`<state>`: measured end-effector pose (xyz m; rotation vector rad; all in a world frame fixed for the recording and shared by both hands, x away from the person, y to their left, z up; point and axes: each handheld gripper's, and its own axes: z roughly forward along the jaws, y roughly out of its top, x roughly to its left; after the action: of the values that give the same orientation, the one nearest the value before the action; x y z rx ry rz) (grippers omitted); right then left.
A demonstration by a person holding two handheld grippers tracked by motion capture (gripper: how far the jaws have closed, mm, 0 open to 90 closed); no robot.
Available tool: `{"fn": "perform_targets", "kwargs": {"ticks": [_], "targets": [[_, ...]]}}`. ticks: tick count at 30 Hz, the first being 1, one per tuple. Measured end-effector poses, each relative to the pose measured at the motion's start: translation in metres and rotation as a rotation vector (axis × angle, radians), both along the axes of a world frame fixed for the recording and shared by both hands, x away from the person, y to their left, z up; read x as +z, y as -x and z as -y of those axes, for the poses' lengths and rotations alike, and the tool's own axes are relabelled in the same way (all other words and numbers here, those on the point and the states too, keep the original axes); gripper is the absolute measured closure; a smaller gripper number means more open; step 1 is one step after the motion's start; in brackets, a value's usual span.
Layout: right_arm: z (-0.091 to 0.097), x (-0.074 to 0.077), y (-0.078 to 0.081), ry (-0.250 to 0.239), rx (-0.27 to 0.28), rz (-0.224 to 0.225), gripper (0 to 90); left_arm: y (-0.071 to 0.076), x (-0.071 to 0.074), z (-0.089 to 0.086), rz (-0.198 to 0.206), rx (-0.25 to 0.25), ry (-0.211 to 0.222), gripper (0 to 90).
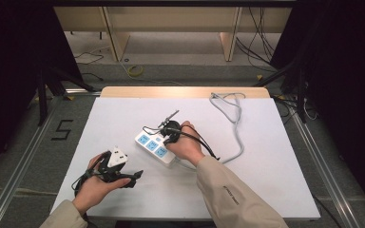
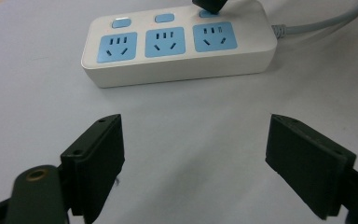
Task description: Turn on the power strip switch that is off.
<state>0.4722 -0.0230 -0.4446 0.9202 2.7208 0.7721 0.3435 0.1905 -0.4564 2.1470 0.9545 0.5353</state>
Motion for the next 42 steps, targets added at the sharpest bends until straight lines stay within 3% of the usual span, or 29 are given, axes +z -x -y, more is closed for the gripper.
{"fn": "perform_targets", "kwargs": {"ticks": [11, 42], "targets": [[-0.0011, -0.0017, 0.0013, 0.005, -0.03, -0.012, 90.0, 0.0003, 0.0005, 0.0008, -0.001, -0.001, -0.007, 19.2], [0.0013, -0.0025, 0.0048, -0.018, -0.035, 0.031, 90.0, -0.0001, -0.0005, 0.0006, -0.002, 0.002, 0.001, 19.2]]}}
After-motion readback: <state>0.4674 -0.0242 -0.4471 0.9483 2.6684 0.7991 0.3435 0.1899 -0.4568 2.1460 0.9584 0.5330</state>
